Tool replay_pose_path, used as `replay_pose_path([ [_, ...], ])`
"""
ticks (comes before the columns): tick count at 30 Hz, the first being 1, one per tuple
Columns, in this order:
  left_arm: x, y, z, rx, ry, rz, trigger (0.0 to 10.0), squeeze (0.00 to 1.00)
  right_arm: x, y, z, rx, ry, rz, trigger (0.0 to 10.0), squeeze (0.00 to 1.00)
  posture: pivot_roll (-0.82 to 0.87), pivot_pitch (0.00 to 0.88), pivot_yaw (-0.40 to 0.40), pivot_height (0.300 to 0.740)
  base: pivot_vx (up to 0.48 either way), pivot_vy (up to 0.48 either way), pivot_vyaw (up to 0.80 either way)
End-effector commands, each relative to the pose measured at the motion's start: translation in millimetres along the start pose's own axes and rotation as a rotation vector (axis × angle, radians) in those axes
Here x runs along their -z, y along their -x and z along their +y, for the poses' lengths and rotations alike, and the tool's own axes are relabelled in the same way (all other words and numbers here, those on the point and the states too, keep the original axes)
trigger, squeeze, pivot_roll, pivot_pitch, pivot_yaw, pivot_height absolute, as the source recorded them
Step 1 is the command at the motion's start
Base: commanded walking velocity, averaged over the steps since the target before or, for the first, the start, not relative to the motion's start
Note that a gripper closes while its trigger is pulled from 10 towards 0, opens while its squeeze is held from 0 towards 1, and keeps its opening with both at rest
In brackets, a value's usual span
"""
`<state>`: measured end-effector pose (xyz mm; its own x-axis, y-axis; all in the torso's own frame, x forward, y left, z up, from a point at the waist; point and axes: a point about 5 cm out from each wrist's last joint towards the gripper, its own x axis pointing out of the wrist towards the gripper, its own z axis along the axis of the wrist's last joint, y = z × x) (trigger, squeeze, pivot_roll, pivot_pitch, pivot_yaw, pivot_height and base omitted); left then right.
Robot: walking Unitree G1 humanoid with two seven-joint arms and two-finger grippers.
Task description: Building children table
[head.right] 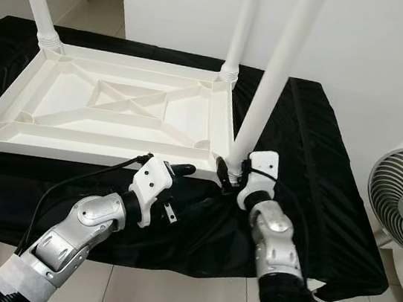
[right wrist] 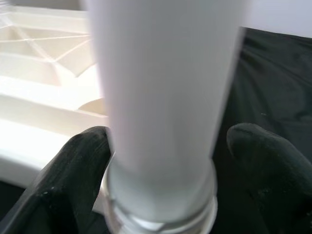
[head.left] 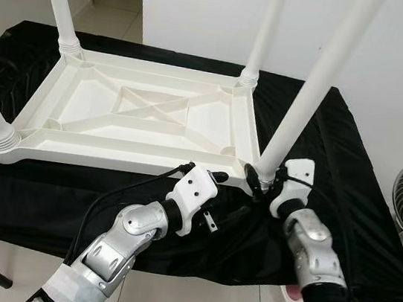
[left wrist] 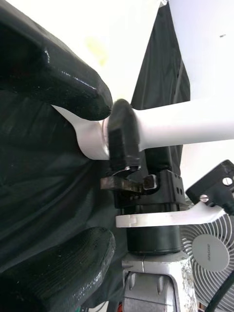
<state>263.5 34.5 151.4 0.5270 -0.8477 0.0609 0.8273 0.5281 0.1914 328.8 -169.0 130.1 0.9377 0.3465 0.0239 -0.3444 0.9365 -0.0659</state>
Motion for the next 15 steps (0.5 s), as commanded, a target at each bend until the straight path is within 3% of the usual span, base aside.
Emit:
replay_pose_path([
  [1, 0, -0.6, -1.4, 0.039, -0.006, 0.006, 10.0, 0.00, -2, -1.1, -1.9, -0.051, 0.020, -0.002, 10.0, 0.00, 0.07, 0.041, -0.043, 0.740, 0.000, 0.000, 0.00],
  [4, 0, -0.2, 1.0, 0.028, -0.009, 0.006, 10.0, 0.00, -9, -7.0, -7.6, -0.121, 0.056, -0.012, 10.0, 0.00, 0.07, 0.045, -0.040, 0.740, 0.000, 0.000, 0.00],
  [15, -1, 0.1, 3.8, 0.020, -0.013, 0.006, 10.0, 0.00, -13, -19.7, -14.4, -0.185, 0.091, 0.011, 10.0, 0.00, 0.08, 0.047, -0.034, 0.740, 0.000, 0.000, 0.00],
])
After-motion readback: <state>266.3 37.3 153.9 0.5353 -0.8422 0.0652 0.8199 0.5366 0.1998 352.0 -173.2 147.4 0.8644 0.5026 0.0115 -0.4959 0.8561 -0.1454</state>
